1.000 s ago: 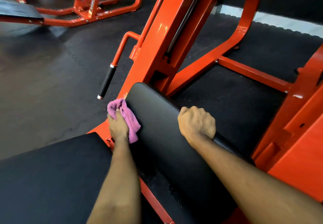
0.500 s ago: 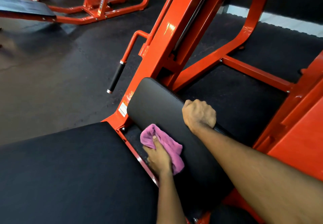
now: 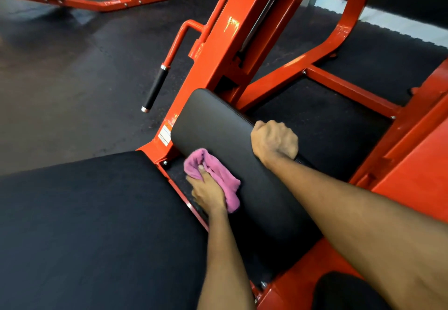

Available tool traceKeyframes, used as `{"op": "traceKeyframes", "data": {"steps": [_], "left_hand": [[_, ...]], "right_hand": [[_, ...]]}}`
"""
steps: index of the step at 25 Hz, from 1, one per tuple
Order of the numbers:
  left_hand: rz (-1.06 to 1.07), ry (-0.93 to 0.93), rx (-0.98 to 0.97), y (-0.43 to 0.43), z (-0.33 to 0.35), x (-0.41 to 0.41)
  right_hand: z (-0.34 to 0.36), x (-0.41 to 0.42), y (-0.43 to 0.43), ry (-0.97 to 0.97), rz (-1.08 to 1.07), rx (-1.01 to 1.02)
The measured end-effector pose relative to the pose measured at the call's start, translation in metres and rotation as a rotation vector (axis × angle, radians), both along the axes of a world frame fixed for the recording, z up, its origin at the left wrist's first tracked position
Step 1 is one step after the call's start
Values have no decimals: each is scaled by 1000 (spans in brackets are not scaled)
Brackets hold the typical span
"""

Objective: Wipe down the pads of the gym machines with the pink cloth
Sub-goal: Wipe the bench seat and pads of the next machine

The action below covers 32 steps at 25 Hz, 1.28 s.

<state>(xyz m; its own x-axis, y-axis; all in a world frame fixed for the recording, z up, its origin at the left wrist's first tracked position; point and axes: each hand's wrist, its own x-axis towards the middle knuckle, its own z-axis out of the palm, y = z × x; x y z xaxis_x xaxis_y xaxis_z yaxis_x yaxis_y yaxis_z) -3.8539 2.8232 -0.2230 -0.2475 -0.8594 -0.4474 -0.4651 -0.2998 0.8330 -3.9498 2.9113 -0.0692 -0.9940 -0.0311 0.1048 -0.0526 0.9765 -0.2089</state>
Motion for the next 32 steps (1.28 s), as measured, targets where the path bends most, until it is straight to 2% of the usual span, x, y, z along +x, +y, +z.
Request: {"op": "traceKeyframes", "data": {"steps": [1,2,6,8,9,11,12,16,22,24,27,30,32], "left_hand": [[-45,72,18,22,11,14],[-37,66,110,52,35,38],[-72,87,267,119,47,87],[-98,82,243,125,49,90],[-118,81,183,122,57,90],[-110,77,92,104,64,79],[-101,71,65,94,63,70],[-46,63,-20,115,57,68],[-43,43,148,208,51,109],[-106,44,35,218,61,123],[-249,71,-400,215,87,138],[-636,12,-911,208,105,112],[-909,-112,-1127,210,109,90]], "right_hand": [[4,2,3,-35,10,-14],[10,4,6,-84,31,-36],[24,18,39,-323,169,-237],[23,32,85,-303,177,-296],[22,42,116,-180,184,-210],[13,57,185,163,187,123],[9,63,219,251,191,258],[-10,71,295,228,331,497],[-15,62,295,209,333,559],[-9,64,294,154,342,513],[1,65,296,34,379,396],[19,61,304,-100,446,41],[24,58,306,-127,439,-191]]}}
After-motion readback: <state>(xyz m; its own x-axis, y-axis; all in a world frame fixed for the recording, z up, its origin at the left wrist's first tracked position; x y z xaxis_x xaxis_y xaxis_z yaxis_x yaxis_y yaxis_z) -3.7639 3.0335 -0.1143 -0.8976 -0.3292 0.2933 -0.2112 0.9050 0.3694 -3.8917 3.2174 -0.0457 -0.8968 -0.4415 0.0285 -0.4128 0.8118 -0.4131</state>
